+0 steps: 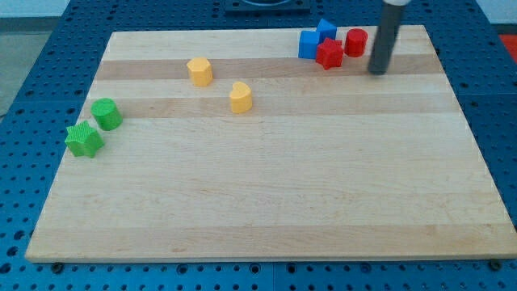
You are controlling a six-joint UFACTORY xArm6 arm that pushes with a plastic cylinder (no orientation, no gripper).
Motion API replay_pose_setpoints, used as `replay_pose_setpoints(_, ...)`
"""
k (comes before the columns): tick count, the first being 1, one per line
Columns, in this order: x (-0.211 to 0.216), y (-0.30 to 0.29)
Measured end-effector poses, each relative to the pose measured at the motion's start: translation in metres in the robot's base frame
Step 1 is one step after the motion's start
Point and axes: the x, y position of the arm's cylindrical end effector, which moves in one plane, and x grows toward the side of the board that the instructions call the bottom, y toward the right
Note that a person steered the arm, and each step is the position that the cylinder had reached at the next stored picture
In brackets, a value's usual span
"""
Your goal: Push the blue triangle to the top center
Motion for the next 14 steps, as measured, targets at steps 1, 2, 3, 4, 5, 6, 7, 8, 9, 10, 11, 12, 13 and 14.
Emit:
replay_pose_setpoints(1,-0.043,0.081)
replay_pose_setpoints(2,-0.117,0.09)
replay_pose_setpoints(3,-0.119,0.089)
replay_pose_setpoints(4,-0.118,0.08)
replay_pose_setpoints(5,-0.118,0.022)
replay_pose_setpoints(6,-0.118,-0.115)
replay_pose_setpoints(7,-0.11,-0.142)
replay_pose_setpoints(8,-0.093,-0.137)
replay_pose_setpoints(9,-0.093,-0.137)
replay_pose_setpoints(10,-0.093,-0.133)
replay_pose_setpoints(11,-0.093,-0.13)
replay_pose_setpoints(12,-0.093,-0.126)
replay_pose_setpoints(13,-0.093,-0.125)
replay_pose_setpoints(14,-0.087,-0.123)
